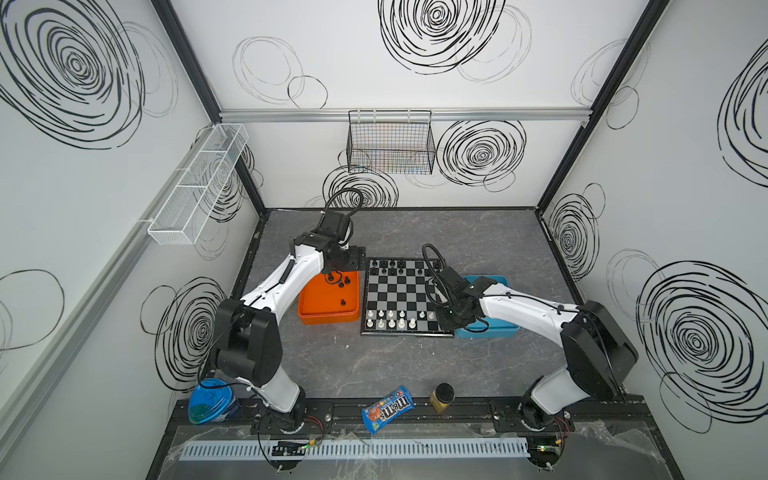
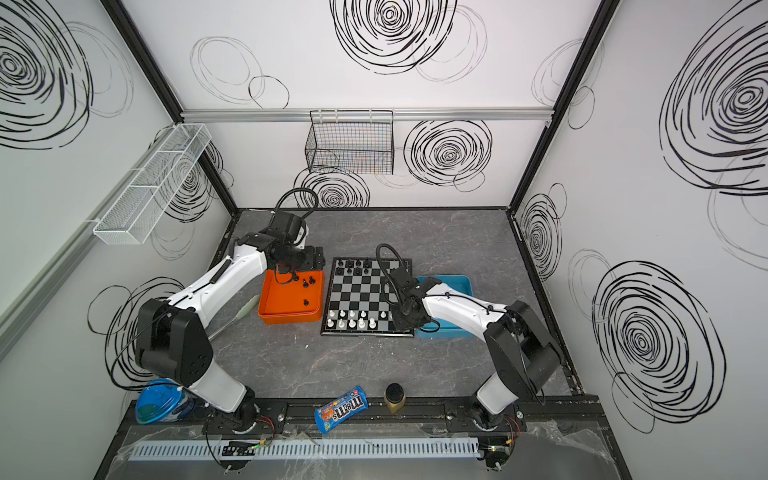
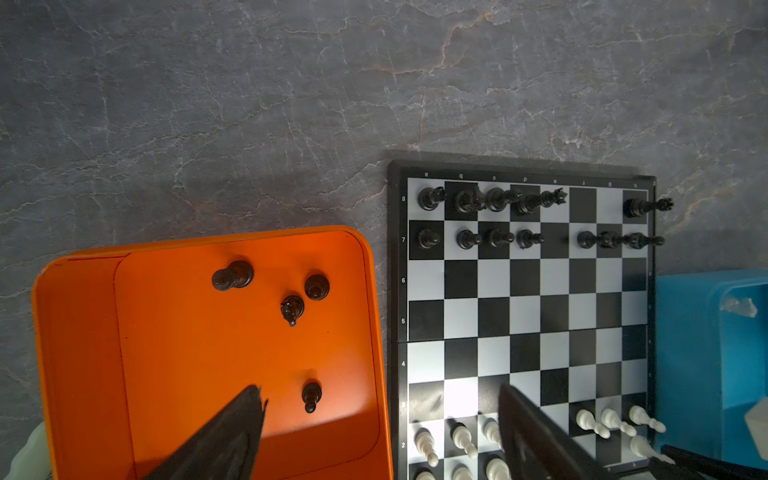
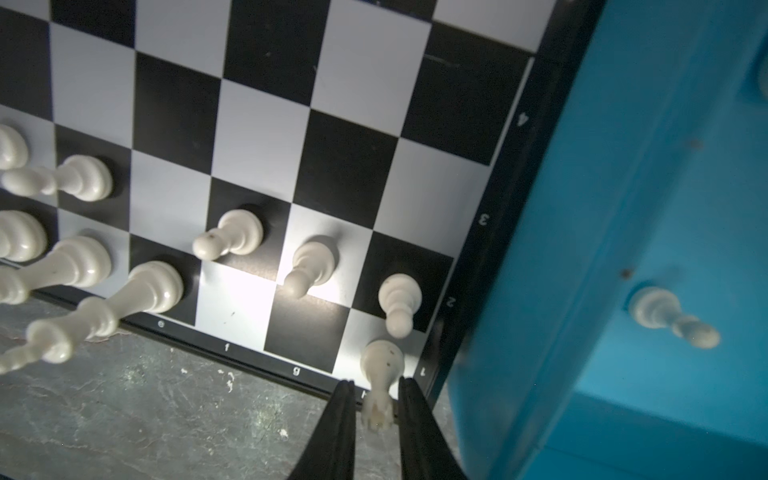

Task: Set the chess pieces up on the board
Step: 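Open the right gripper and raise it back over the blue tray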

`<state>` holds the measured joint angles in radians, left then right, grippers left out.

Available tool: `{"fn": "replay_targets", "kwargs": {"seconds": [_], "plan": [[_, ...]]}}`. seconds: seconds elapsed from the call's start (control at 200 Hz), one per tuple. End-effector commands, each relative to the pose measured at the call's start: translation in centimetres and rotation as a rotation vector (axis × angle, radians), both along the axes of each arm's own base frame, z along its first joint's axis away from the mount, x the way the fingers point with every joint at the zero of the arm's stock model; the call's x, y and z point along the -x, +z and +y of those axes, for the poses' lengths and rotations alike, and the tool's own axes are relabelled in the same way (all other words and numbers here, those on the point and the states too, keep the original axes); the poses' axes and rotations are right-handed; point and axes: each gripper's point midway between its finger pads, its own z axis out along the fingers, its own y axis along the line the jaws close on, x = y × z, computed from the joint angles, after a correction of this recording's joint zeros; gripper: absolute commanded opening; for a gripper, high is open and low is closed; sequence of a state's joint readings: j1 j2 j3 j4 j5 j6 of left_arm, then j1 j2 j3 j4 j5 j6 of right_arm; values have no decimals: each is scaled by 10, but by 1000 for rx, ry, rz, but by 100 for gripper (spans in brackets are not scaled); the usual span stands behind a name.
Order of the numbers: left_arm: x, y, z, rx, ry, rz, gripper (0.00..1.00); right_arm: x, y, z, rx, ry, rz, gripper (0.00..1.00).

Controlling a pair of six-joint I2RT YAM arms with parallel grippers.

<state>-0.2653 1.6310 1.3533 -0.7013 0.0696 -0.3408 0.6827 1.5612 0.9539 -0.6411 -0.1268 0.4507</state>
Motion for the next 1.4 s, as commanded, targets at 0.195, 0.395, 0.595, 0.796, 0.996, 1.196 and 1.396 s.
{"fn": "replay_targets", "kwargs": {"seconds": [0.195,0.395,0.595,0.796,0.996,1.196,1.396], "plan": [[-4,-1,1,9,14,-7,91,-10,31,5,-9,-7,-55,35],[-4,1,6,3,25,-9,91,-28,65,10,-45,-14,-135,43],[-3,1,22,-15,54,-4,93,-71,107,-4,-155,-82,-255,81],[2,-9,42,-45,95,12,96,-111,164,-36,-290,-208,-473,100],[3,-27,65,-69,137,40,96,-117,201,-73,-362,-306,-698,100],[-3,-41,90,-100,188,62,99,-113,195,-92,-382,-331,-716,100],[-13,-57,94,-116,196,89,90,-113,165,-95,-387,-322,-627,100]]}}
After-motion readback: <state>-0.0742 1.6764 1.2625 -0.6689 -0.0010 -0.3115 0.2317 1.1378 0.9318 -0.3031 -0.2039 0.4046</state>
